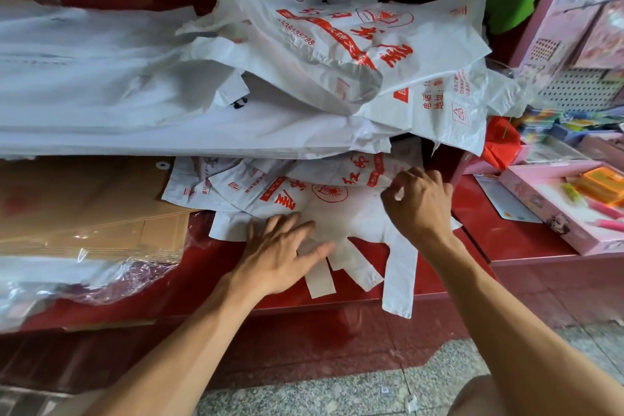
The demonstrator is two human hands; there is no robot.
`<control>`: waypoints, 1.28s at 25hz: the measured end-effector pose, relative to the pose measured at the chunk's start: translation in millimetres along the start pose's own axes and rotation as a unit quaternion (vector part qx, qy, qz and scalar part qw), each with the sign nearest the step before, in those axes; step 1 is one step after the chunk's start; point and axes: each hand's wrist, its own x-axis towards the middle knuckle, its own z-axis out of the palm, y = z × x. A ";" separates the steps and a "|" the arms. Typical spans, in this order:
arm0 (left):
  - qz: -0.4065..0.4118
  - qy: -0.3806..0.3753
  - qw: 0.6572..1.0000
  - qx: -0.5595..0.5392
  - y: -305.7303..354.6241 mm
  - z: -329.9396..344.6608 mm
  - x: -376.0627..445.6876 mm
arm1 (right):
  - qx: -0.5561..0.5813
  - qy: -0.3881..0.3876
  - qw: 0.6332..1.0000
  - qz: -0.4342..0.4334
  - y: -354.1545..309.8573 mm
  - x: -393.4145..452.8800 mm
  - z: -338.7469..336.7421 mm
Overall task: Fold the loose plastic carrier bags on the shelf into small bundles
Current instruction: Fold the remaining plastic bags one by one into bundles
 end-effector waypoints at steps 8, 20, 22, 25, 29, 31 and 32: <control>-0.179 0.184 0.834 -0.488 0.9 -26.5 -4.0 | 0.236 -0.300 0.902 -0.202 -76.9 -64.4 -21.7; -0.137 0.133 0.919 -0.346 -24.6 -18.7 -25.8 | 0.013 -0.249 0.968 0.039 -14.2 -22.0 -6.8; -0.124 0.126 0.948 -0.265 -20.3 -11.8 -24.2 | -0.025 -0.298 0.951 0.078 -7.0 -20.7 -3.4; -0.127 0.148 0.956 -0.220 -18.1 -8.2 -17.6 | -0.003 -0.256 0.962 0.093 -8.3 -18.6 -1.5; -0.165 0.177 0.901 -0.361 -16.9 -9.0 -8.8 | 0.147 -0.247 0.953 0.094 -15.1 -17.0 -10.1; -0.176 0.210 0.886 -0.374 -17.9 -11.4 -6.1 | 0.171 -0.243 0.952 0.072 -14.8 -17.1 -18.6; -0.186 0.226 0.877 -0.380 -21.3 -12.5 -4.3 | 0.168 -0.237 0.954 0.074 -13.2 -17.0 -22.0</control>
